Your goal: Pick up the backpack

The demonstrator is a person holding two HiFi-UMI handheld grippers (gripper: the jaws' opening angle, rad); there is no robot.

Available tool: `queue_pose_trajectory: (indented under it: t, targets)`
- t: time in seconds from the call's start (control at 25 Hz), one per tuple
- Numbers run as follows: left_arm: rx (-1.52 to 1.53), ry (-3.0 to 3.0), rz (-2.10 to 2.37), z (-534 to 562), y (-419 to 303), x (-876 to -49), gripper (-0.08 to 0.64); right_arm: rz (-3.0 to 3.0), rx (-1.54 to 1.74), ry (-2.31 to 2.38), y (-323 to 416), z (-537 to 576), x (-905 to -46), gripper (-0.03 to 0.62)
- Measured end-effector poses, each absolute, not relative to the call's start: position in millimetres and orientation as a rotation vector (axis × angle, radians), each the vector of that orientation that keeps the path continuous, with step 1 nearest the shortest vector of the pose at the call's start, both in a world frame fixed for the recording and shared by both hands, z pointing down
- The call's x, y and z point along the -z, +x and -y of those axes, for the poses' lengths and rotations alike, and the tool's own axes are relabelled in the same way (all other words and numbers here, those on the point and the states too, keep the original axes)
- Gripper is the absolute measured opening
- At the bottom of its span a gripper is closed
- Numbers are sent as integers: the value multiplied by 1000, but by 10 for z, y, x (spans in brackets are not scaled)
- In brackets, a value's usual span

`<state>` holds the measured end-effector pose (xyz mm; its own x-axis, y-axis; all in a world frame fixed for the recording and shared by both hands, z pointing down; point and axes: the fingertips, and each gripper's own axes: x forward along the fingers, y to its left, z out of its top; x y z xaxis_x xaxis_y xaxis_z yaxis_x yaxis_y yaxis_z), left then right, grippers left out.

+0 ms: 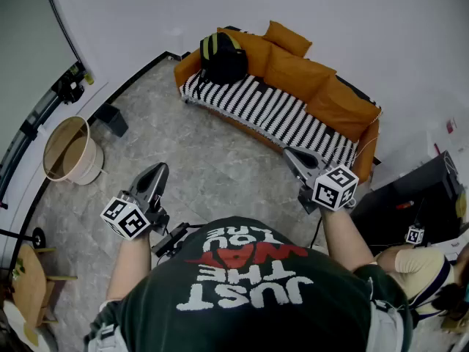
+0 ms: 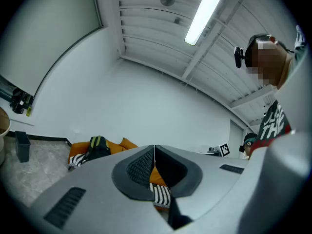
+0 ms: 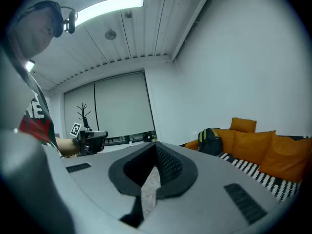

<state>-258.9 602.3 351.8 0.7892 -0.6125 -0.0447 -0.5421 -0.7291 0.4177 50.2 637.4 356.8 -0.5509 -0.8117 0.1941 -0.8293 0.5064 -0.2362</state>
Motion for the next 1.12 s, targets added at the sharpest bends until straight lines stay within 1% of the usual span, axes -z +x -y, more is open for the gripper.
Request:
queue_pose_trajectory:
  t: [0.72,1.12]
  targets:
    - [265,2596,882,-5852,-2139,-3394,15,2691,-428,1437,875,-6151,-3434,29]
    - [256,2582,881,-5782,-1529,-3411,15,2718,-421,1402,1340,-6134,-3500,29]
